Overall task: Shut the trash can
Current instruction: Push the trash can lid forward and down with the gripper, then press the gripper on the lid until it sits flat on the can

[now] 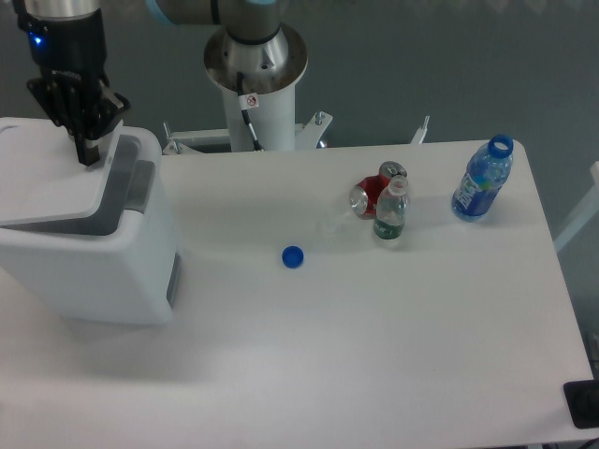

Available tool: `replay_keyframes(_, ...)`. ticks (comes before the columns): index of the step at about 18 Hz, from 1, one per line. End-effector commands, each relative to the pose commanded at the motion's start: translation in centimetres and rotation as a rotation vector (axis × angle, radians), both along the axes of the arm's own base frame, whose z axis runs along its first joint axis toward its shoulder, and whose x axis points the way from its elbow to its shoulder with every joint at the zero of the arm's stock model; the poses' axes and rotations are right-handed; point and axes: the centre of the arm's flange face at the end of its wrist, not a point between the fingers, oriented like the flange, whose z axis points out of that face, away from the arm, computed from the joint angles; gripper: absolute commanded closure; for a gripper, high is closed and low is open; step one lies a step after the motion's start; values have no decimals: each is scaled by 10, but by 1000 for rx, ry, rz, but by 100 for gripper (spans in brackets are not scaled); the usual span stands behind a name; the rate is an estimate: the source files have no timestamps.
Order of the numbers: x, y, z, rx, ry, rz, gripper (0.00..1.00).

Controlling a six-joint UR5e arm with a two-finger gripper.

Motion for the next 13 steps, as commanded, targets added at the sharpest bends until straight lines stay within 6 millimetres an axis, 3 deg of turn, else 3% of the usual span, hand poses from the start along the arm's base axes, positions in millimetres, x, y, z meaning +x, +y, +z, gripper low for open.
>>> replay_keyframes(13, -6, 9, -22, -34, -15, 5, 100)
